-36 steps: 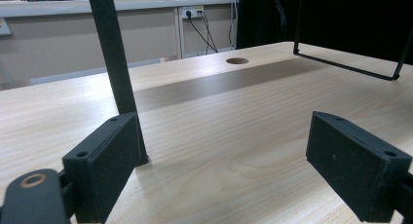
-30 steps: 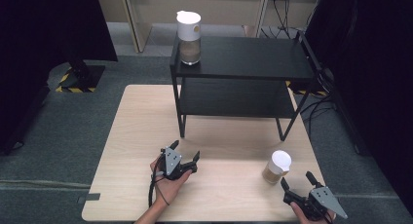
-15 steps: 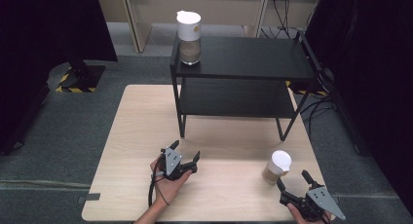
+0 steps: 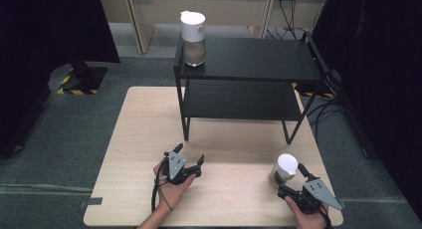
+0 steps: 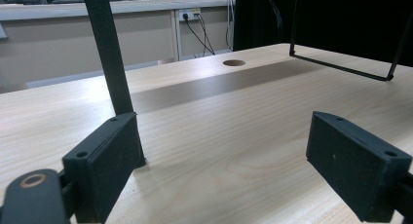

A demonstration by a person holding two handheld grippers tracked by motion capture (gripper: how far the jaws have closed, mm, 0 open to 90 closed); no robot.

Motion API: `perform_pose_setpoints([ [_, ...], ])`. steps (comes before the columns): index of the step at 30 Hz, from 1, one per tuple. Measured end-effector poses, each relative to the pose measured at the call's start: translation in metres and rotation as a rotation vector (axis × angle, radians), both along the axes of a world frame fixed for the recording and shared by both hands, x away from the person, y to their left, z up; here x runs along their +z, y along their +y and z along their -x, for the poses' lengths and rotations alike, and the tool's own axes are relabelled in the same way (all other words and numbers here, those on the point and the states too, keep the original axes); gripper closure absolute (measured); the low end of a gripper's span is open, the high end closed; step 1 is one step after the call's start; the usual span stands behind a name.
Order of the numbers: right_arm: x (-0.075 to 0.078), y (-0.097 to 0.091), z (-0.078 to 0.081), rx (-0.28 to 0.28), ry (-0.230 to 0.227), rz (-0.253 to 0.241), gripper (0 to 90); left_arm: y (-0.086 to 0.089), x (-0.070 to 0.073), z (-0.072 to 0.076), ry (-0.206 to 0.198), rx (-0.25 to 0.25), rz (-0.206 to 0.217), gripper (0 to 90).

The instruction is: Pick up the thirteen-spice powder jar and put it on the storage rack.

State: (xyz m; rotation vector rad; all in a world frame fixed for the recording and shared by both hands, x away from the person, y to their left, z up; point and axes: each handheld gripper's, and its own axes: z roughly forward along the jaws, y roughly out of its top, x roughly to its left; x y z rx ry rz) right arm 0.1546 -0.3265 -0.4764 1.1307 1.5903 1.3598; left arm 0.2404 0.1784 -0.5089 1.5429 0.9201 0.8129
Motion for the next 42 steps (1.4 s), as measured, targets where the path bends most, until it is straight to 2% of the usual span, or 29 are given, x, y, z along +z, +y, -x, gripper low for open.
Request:
perform_pose_setpoints([
  [14, -0.001, 0.006, -0.009, -0.002, 0.010, 0.042, 29.0, 0.000, 0.000, 0.000, -0.004, -0.003, -0.008, 12.1],
  [20, -0.002, 0.006, -0.011, -0.003, 0.015, 0.041, 30.1, -0.001, 0.000, 0.001, -0.007, -0.003, -0.010, 12.1],
  [29, -0.001, 0.007, -0.011, -0.011, 0.023, 0.027, 30.8, -0.001, 0.000, 0.001, -0.009, -0.004, -0.014, 12.1],
  [33, 0.000, 0.005, -0.010, -0.014, 0.030, 0.000, 30.9, -0.001, 0.000, 0.001, -0.009, -0.005, -0.013, 12.1],
  [36, 0.002, 0.005, -0.009, -0.012, 0.018, -0.007, 30.9, -0.001, 0.000, 0.001, -0.007, -0.004, -0.015, 12.2],
  [42, 0.010, 0.004, -0.007, -0.005, -0.019, -0.061, 30.9, -0.001, 0.000, 0.001, -0.009, -0.005, -0.015, 12.1],
])
